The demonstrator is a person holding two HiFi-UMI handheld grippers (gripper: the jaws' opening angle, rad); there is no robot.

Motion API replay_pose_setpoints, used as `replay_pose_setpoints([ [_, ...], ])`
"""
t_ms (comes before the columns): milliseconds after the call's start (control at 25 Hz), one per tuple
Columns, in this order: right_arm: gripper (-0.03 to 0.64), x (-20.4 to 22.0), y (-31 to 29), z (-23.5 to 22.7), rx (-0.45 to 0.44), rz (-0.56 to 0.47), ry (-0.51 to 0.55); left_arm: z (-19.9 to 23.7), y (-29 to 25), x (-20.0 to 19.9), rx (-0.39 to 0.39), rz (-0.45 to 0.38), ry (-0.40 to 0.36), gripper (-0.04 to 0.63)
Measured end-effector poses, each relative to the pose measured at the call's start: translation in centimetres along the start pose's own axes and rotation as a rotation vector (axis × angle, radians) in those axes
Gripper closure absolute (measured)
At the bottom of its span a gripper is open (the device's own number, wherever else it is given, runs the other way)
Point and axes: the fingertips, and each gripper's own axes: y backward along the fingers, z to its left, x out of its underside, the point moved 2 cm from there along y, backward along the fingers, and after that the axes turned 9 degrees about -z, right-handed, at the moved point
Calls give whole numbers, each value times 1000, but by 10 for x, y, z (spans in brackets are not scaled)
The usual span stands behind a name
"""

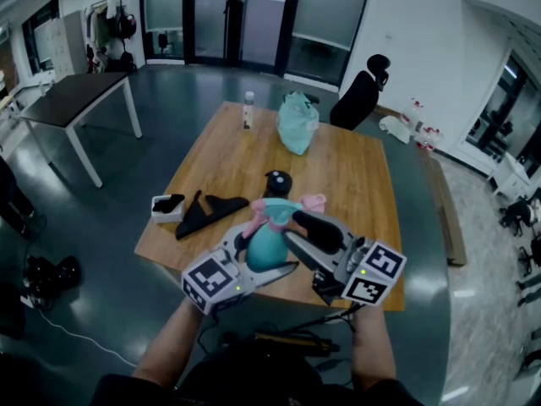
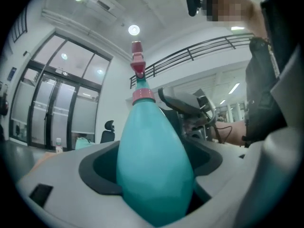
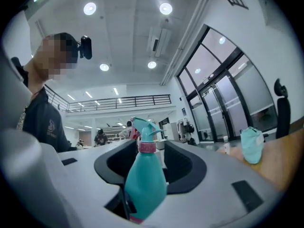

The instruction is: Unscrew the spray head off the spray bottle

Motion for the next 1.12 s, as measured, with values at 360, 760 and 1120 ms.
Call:
replay_pose_setpoints([
  [360, 440, 14, -16, -2, 271, 89, 133, 15, -8, 15, -163, 78, -106, 181],
  [760, 469, 19, -17, -8, 275, 100, 135, 8, -10, 21, -117, 116, -117, 181],
  [1120, 476, 9, -6, 1, 19, 72, 39, -14, -6, 11, 103, 63, 3, 181],
])
